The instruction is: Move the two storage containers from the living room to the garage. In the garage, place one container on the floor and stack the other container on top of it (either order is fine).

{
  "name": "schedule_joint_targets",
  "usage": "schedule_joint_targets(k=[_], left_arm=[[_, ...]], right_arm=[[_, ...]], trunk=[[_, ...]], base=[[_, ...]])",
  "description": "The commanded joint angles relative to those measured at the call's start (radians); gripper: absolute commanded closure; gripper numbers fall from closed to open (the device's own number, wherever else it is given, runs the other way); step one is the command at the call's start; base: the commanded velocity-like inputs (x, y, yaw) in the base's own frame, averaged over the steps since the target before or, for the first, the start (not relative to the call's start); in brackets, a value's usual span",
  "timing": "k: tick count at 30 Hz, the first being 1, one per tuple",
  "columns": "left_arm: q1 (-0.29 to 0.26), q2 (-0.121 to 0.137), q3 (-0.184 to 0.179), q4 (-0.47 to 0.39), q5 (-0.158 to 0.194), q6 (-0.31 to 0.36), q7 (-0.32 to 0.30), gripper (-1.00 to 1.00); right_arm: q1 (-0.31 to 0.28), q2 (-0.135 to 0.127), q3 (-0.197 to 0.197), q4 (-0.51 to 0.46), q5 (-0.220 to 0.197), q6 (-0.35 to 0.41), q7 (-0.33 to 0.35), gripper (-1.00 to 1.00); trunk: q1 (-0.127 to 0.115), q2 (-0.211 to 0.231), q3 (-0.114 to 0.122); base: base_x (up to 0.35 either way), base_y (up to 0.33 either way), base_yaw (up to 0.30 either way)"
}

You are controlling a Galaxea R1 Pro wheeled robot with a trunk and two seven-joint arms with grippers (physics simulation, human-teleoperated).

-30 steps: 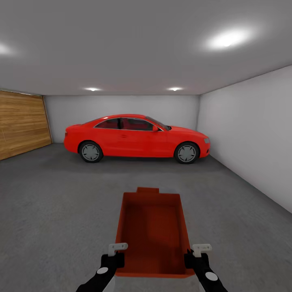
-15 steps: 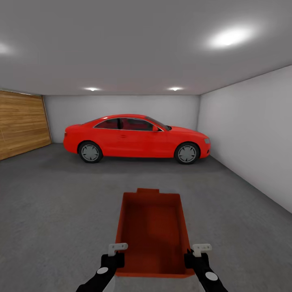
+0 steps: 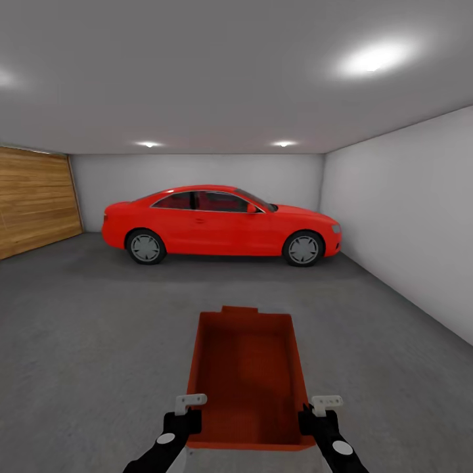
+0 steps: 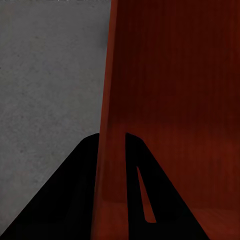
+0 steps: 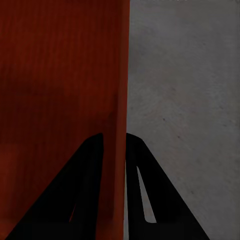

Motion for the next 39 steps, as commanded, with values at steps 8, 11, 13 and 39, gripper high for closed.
schedule_joint_targets(k=[8,11,13,39], left_arm=[[-0.002,-0.003,0.013,-0.044,-0.005,-0.002,0.001,1.0],[-0.002,-0.003,0.013,-0.044,-0.005,-0.002,0.001,1.0],[-0.001,-0.003,0.013,-0.044,-0.004,-0.002,0.0,1.0],[-0.002,-0.003,0.013,-0.044,-0.004,-0.001,-0.003,1.0]], right_arm=[[0.001,0.0,0.026,0.003,0.005,-0.003,0.001,1.0],[0.001,0.0,0.026,0.003,0.005,-0.003,0.001,1.0],[0.001,0.0,0.026,0.003,0.005,-0.003,0.002,1.0],[0.001,0.0,0.026,0.003,0.005,-0.003,0.001,1.0]], trunk=[[0.0,-0.001,-0.001],[0.0,-0.001,-0.001],[0.0,-0.001,-0.001],[0.0,-0.001,-0.001]], base=[[0.13,0.0,0.0],[0.01,0.0,0.0],[0.003,0.0,0.0],[0.122,0.0,0.0]])
